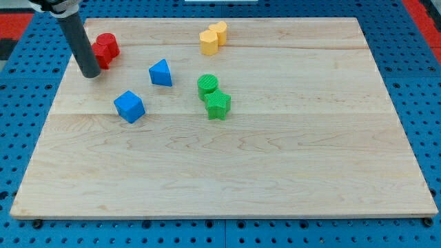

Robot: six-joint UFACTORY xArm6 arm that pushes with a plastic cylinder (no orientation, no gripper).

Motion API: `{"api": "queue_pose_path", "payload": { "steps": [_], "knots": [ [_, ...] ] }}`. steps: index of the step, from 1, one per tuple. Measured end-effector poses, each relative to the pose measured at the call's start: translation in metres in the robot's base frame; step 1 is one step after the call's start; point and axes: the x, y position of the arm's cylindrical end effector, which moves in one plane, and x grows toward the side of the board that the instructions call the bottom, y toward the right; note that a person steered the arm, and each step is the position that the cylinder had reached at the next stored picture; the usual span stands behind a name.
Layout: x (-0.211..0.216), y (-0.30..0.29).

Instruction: Slide blue triangle and blue cube bit a down

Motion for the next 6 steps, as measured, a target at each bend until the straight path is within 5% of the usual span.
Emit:
{"api": "queue_pose_path", "payload": {
  "steps": [3, 6],
  "knots": [
    [-0.045, 0.032],
    [-0.040, 0.121]
  ]
}}
